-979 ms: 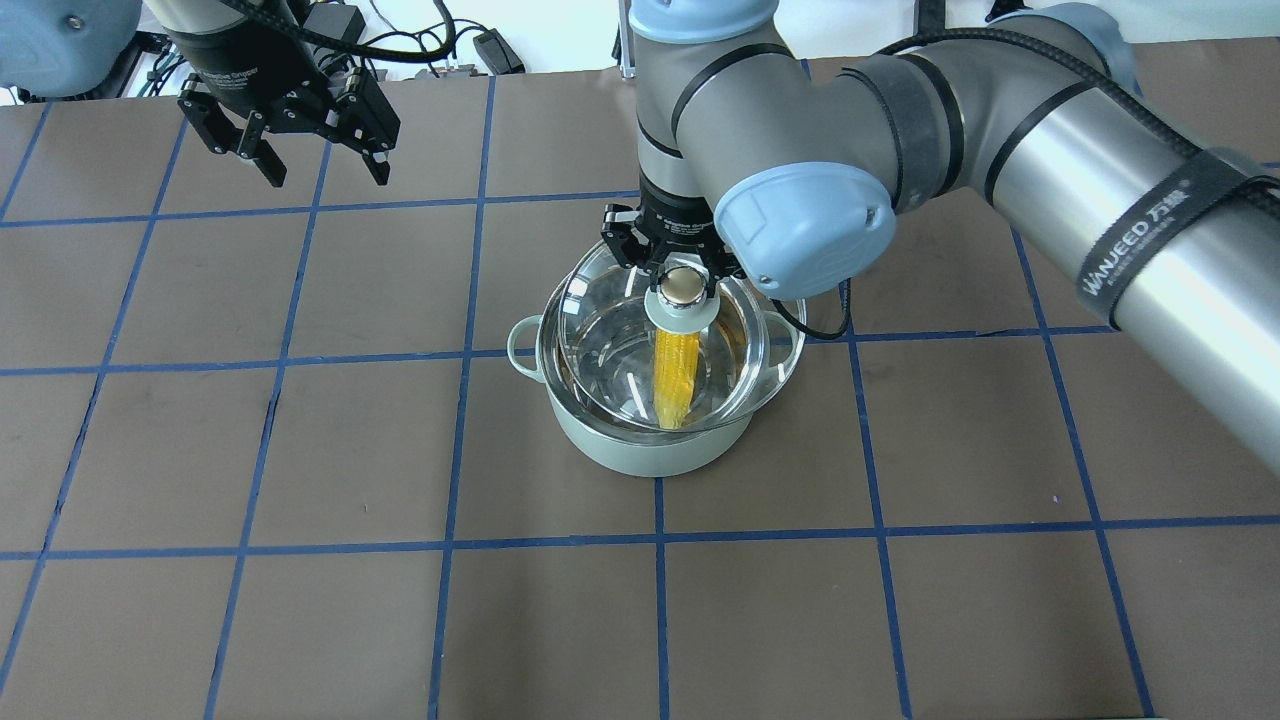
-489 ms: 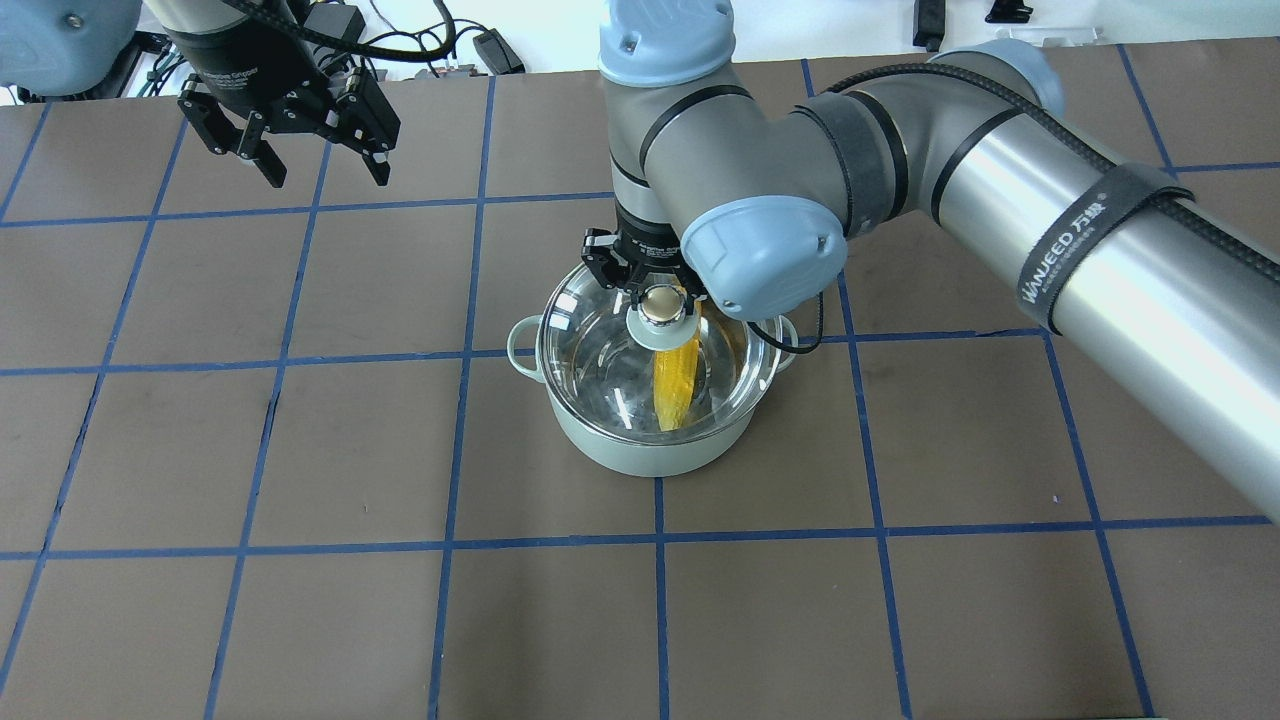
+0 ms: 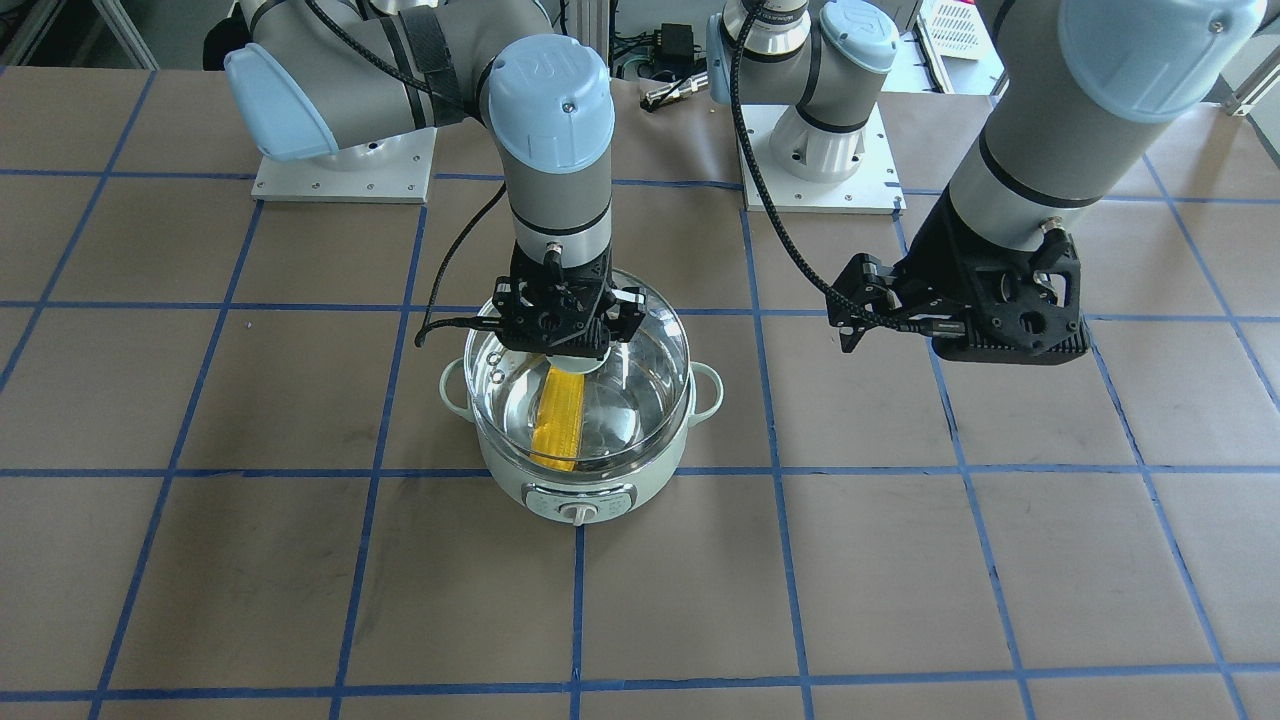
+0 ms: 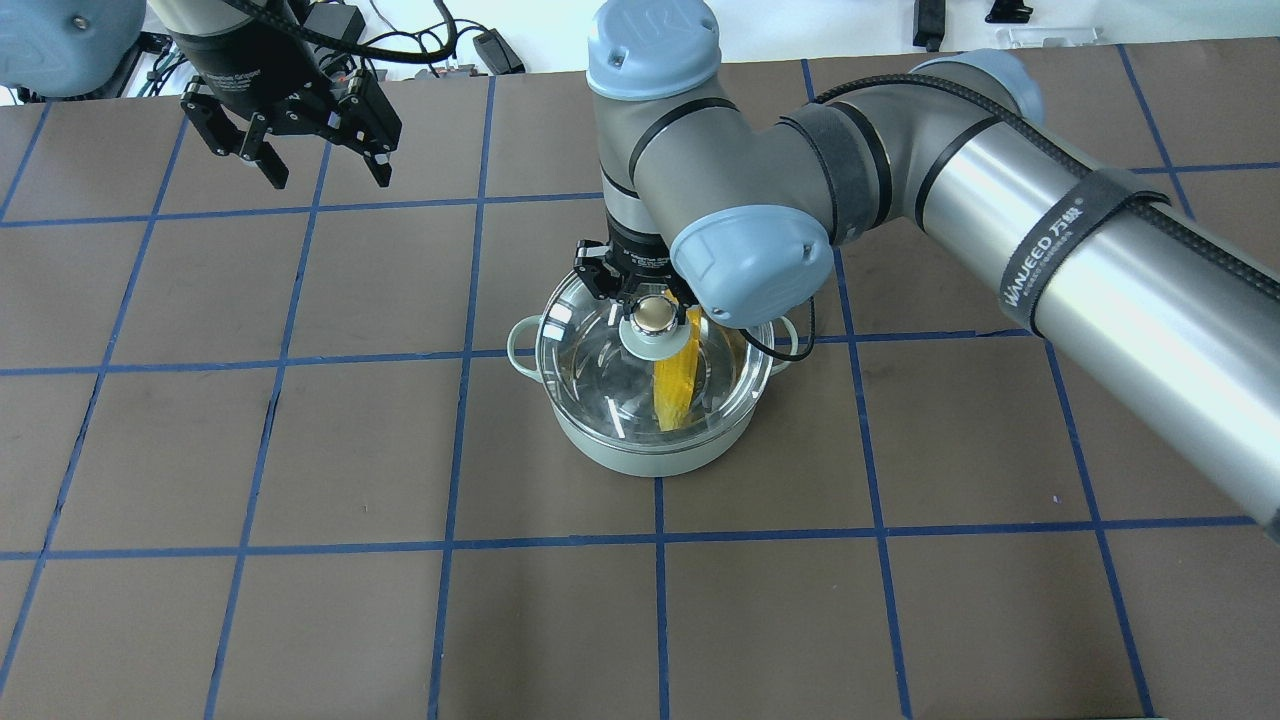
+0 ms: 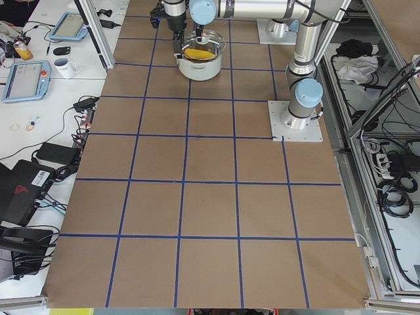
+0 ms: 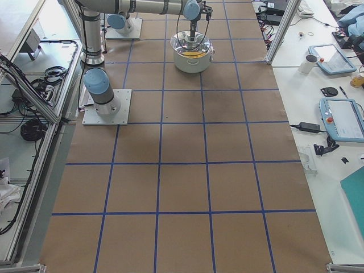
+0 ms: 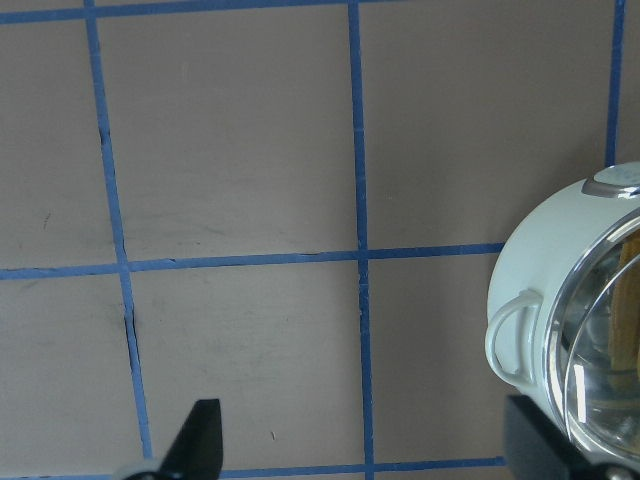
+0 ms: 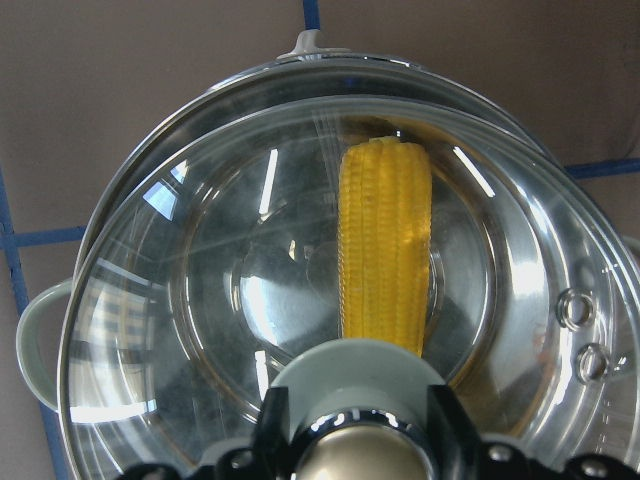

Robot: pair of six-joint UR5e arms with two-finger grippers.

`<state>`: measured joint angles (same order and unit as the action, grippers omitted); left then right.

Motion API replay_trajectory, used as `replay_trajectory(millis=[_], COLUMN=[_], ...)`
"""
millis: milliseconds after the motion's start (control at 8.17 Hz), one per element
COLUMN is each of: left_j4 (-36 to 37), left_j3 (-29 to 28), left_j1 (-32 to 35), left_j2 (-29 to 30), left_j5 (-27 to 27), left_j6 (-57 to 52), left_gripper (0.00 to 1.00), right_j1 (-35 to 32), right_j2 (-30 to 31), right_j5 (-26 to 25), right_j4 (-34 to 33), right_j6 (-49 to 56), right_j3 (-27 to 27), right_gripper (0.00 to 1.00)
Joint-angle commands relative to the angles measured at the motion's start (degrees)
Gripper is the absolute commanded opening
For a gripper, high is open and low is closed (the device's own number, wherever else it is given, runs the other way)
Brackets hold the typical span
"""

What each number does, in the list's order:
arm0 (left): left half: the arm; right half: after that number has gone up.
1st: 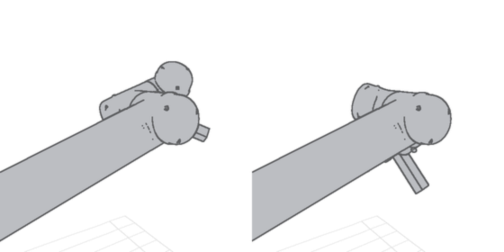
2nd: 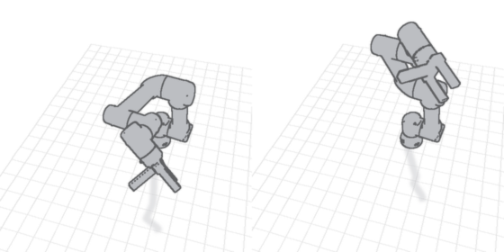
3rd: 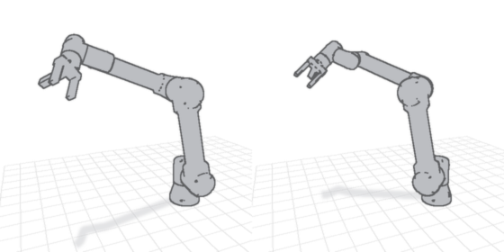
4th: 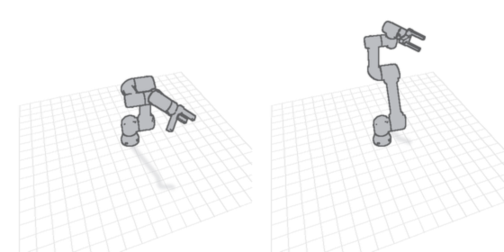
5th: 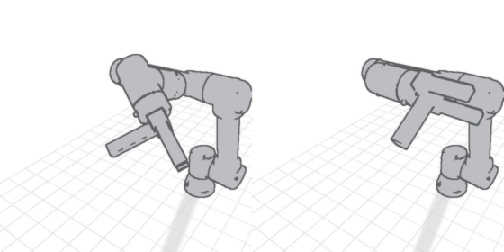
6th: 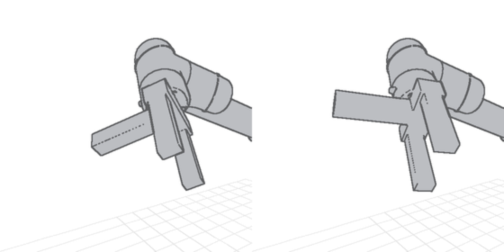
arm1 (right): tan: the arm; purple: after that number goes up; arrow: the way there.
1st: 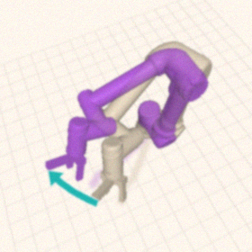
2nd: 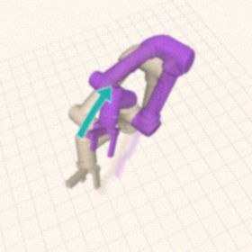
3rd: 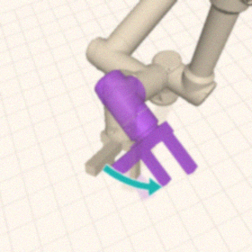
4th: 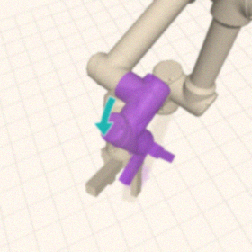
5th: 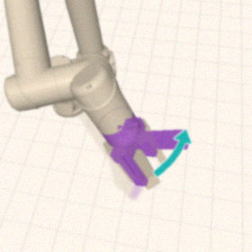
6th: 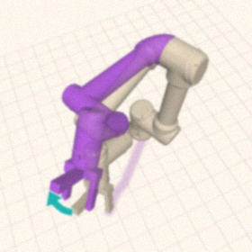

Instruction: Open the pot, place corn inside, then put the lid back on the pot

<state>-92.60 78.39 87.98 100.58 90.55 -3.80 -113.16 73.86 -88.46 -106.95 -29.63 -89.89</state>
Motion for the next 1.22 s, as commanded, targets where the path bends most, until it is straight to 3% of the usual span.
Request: replay_trajectory(millis=[0,1101], left_j4=[0.1,0.6], left_j3=[0.1,0.3], left_j1=[0.0,0.0], left_j2=[0.0,0.0], left_j5=[0.0,-0.1], left_j6=[0.0,0.4], left_gripper=[1.00,1.00], right_j1=[0.0,0.0], right_j2=[-0.5,-0.5], right_j5=[0.7,1.2], right_j4=[-0.5,-3.3], right_j6=[0.1,1.8], right_j3=[-0.1,-1.4], right_gripper=[0.20,0.18])
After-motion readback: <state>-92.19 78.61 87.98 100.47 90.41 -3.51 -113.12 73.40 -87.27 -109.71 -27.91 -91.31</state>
